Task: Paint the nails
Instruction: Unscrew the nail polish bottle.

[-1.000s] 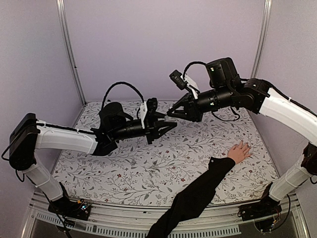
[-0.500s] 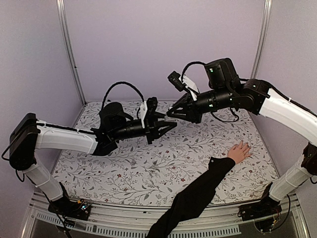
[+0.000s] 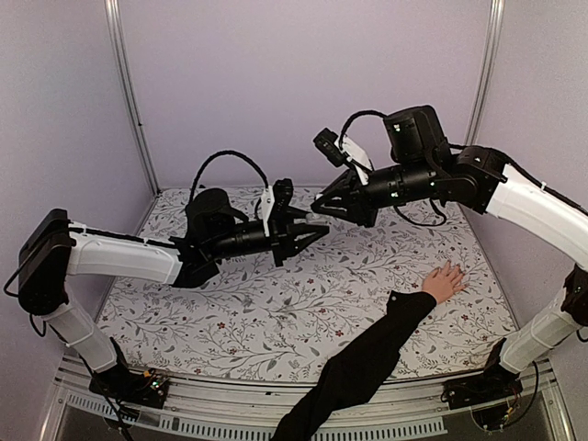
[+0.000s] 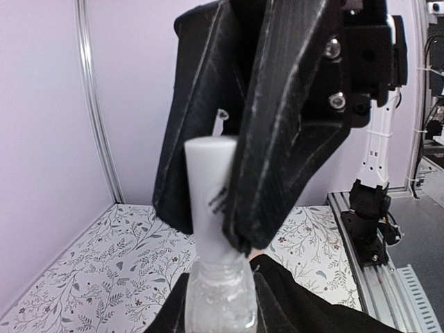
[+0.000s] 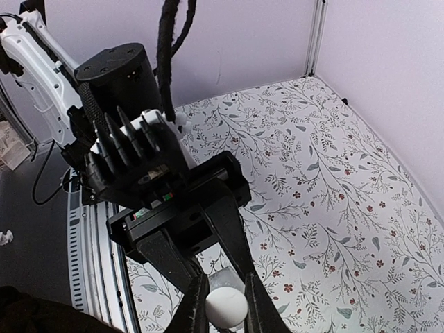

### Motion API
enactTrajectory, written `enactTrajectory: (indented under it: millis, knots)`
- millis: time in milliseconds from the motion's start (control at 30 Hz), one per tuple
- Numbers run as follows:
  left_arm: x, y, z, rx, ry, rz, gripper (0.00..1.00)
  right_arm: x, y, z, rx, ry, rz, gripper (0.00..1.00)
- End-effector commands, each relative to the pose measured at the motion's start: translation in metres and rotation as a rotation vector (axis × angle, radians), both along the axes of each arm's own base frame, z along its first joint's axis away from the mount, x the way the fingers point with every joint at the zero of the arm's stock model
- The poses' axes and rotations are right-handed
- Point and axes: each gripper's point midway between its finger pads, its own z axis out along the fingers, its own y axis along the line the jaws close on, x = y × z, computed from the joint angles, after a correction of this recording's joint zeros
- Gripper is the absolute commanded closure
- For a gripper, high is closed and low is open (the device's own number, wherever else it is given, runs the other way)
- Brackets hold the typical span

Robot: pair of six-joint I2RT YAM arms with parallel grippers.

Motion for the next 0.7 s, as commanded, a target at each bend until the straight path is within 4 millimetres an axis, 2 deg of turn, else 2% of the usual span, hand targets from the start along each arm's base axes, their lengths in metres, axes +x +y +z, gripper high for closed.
enactTrajectory:
  millis: [0, 367, 667]
  knots:
    - [0.009, -0.001, 0.004, -0.008, 0.005, 0.020, 1.00, -0.010, -0.003, 0.019, 0.046, -0.039, 0.024, 1.00]
    - [0.008, -0.001, 0.005, -0.010, 0.004, 0.016, 1.00, -0.006, -0.003, 0.005, 0.013, -0.031, 0.007, 1.00]
    - [0.009, -0.004, 0.004, -0.004, 0.007, 0.012, 1.00, 0.001, -0.007, 0.012, 0.016, -0.055, -0.038, 1.00]
